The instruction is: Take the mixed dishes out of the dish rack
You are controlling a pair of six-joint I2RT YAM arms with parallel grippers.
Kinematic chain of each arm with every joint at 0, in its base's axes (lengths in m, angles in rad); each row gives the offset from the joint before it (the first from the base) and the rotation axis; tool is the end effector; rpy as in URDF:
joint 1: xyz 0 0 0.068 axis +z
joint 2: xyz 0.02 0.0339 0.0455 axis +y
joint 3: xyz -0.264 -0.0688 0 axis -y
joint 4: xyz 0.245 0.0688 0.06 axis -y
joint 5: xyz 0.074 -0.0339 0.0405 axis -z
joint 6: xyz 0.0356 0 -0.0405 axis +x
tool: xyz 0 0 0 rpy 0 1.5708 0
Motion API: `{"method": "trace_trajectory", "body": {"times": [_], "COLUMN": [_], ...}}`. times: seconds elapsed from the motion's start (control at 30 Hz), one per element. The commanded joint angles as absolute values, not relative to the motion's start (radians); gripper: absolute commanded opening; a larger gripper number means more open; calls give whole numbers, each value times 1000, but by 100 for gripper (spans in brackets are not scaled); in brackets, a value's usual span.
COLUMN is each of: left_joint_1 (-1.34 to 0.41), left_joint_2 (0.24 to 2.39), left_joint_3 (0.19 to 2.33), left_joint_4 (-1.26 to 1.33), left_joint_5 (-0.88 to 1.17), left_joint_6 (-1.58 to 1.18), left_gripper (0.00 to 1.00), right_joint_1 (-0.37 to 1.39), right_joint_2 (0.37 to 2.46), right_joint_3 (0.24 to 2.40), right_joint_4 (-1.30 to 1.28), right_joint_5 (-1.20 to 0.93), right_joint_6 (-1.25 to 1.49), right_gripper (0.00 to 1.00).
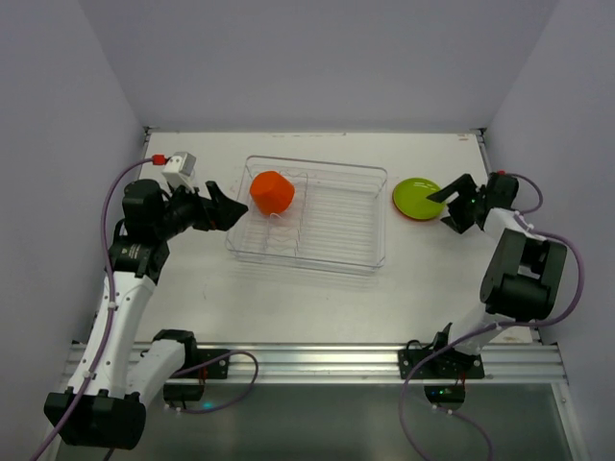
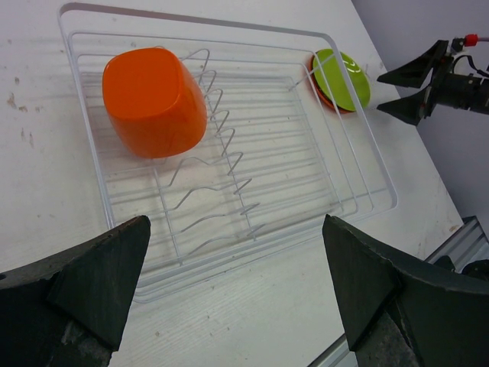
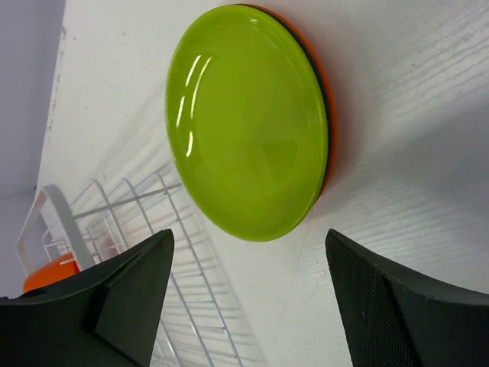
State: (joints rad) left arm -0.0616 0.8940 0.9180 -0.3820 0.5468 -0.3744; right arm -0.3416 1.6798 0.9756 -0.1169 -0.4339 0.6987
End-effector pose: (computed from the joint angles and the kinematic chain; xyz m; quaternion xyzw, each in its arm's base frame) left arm 0.1944 -0.0305 0.3486 0.0288 0.8055 -0.3353 0.4878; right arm 0.3317 -0.1020 0.1852 0.3833 0.8277 0.2606 0.3163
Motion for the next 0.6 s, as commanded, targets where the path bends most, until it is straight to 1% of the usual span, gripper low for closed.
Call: {"method": "trace_trajectory", "body": {"times": [0.0,0.17,0.27,0.4,0.57], "left_joint_1": [-69,-68,-69,-69,-80], "left_joint_2": [887,903,931,1000,1072], "left_joint_3": [908,913,919,943,976], "left_joint_4": [-353,-348,-345,-348,-348], "left_joint_5": [569,566,557,537,454], "left_joint_6": [-365,-367,-368,-365,-364], "left_gripper": [100,100,100,100,100], "right_joint_1": [-342,-315,-267,-161,-45], "right_joint_2": [1562,1438,1379,1347,1305], "right_joint_3": [948,897,885,926,960], "right_joint_4": [-104,-104,-109,-150,-138], "right_joint_5": [-454,-486,-518,-537,-545], "right_joint_6": [687,681,672,663,684], "right_gripper": [82,83,82,82,84]}}
